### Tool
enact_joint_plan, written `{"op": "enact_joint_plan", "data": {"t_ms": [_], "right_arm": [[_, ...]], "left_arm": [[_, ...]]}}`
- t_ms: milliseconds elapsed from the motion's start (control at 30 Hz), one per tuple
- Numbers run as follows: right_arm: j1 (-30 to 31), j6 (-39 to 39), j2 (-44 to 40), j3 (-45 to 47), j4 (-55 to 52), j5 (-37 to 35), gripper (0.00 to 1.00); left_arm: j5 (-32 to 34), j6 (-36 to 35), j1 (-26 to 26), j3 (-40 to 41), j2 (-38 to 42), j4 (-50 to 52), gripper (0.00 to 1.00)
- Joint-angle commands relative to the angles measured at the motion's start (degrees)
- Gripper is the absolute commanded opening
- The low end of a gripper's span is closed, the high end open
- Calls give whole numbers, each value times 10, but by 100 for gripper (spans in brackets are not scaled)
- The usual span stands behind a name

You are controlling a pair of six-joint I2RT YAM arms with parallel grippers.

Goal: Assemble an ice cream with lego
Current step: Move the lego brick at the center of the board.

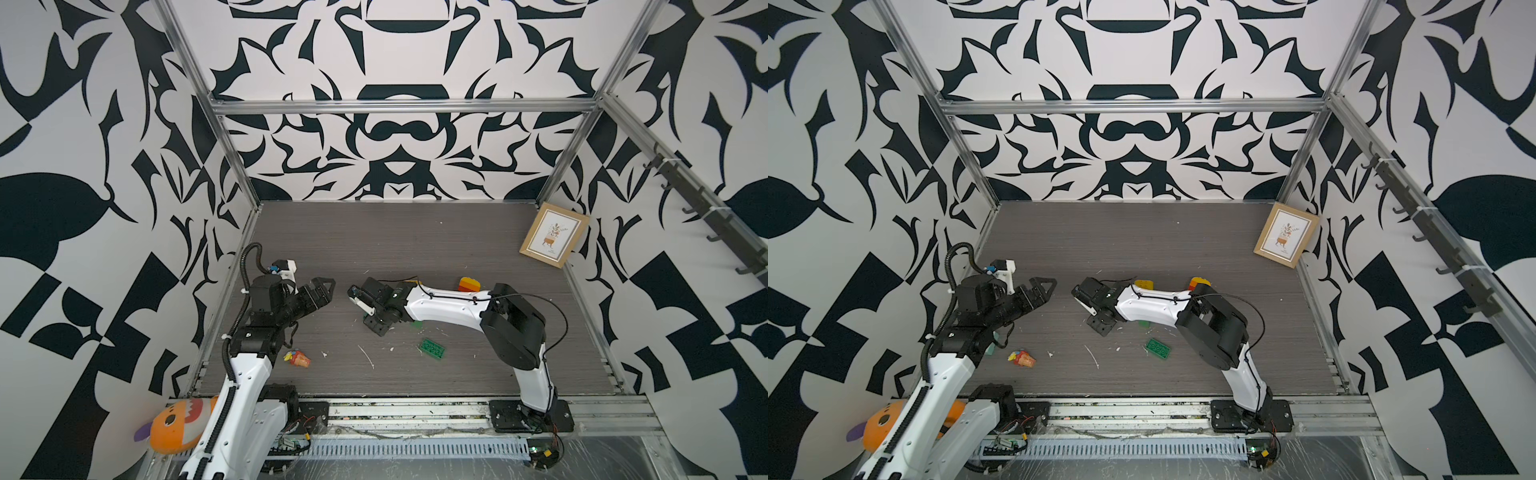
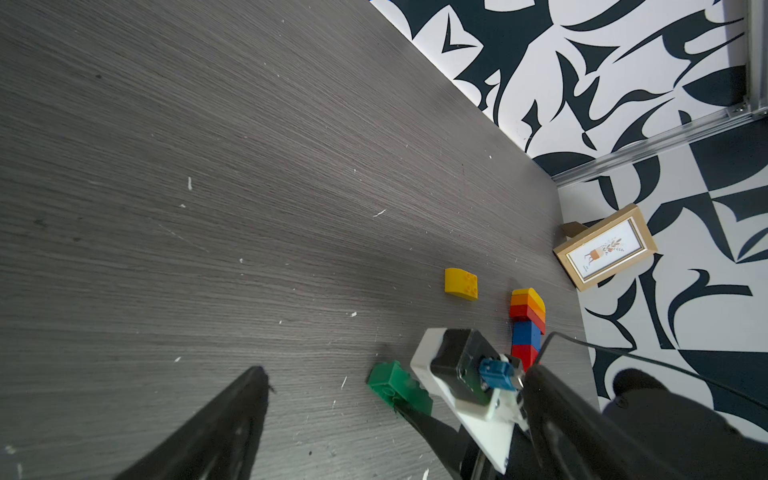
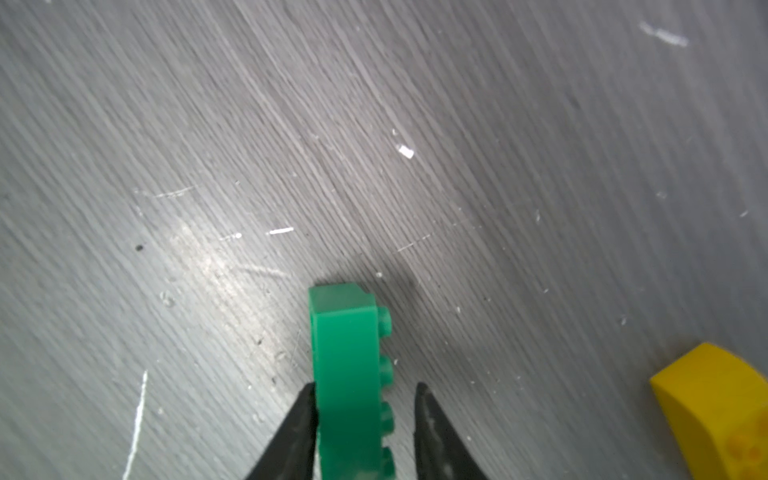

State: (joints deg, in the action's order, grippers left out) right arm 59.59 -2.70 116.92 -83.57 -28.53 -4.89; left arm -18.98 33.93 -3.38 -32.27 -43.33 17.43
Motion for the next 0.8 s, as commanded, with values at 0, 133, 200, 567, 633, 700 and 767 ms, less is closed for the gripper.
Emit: {"op": "enact_joint_plan", "data": {"t_ms": [0,133,200,567,633,700,767], "right_arm": [[-1,2,7,-27,-17,10,35],[-2,2,12,-33,-20,14,30],[-2,2,17,-42,-30,12,26],[-11,3,76,-151,-147,-369,4],[-14,3,93,-171,-150,-391,4],[-14,3,107,-189,-145,-401,4],[-15,6,124,-206,-148,-413,4]], "left_arm": [[-8,3,2,-10,11,10,99],[-3,0,2,-8,21,14,99],[-2,0,2,-7,23,14,99],[4,-1,2,-4,38,18,99],[-3,7,2,1,40,12,99],[-5,13,2,7,42,6,99],[-8,17,2,12,43,1,99]]}}
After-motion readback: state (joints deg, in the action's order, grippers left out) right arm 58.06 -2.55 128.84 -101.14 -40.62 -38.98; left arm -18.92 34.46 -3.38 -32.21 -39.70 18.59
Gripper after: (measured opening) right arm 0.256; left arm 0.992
